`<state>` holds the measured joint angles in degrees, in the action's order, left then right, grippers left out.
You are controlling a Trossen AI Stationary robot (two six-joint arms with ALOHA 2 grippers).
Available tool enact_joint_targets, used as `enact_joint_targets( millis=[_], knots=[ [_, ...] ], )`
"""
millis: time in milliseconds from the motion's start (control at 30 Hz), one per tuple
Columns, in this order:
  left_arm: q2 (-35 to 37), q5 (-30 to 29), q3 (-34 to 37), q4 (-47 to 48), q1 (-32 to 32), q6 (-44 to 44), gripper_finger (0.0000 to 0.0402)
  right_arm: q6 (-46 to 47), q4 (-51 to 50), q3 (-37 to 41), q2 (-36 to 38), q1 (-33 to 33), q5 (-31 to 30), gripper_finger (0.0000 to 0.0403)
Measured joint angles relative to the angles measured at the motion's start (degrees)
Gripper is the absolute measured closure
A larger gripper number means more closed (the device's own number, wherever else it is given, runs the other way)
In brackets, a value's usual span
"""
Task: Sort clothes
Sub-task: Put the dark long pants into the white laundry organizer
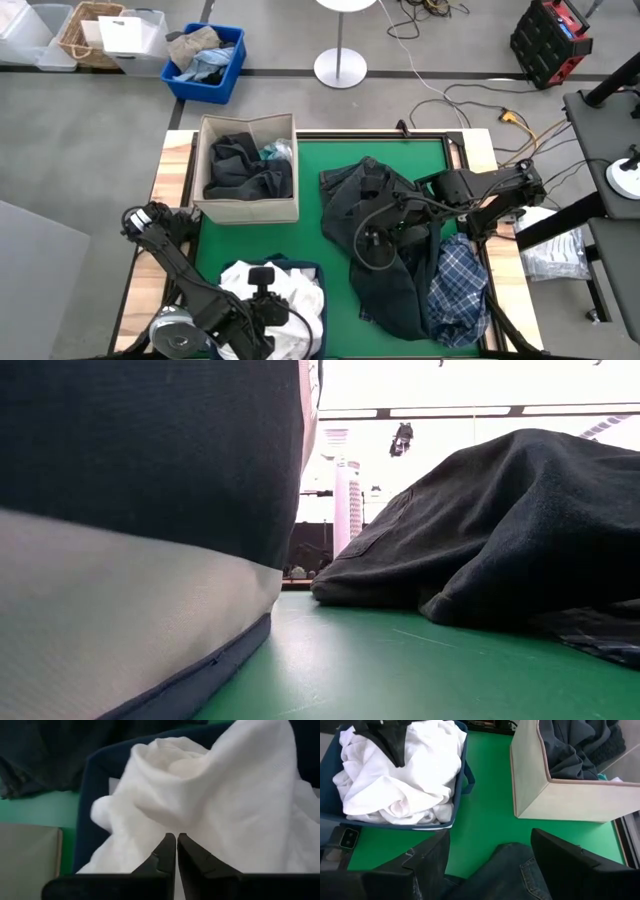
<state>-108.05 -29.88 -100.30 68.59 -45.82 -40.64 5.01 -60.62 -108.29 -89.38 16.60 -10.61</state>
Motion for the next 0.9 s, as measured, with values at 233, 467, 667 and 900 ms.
enact_joint_targets(
  millis=[233,467,667,900],
  knots=[
    [0.04,-6.93,-1.96,5.25,0.02,-0.36,0.0402,-5.04,-0.17,0.0,0.02,0.0,0.11,0.0126],
    [0.09,-23.16,-2.09,5.55,0.07,2.53,0.0402,-7.94,-5.07,1.19,0.53,0.17,0.49,0.0106],
    [0.09,-32.12,-2.89,5.85,1.13,6.54,0.0402,-4.88,-4.76,10.33,5.1,0.42,0.5,0.0087],
    [0.14,-33.29,-3.73,5.85,4.47,11.92,0.0402,2.68,-0.54,21.55,12.09,0.79,-2.24,0.0071]
  ],
)
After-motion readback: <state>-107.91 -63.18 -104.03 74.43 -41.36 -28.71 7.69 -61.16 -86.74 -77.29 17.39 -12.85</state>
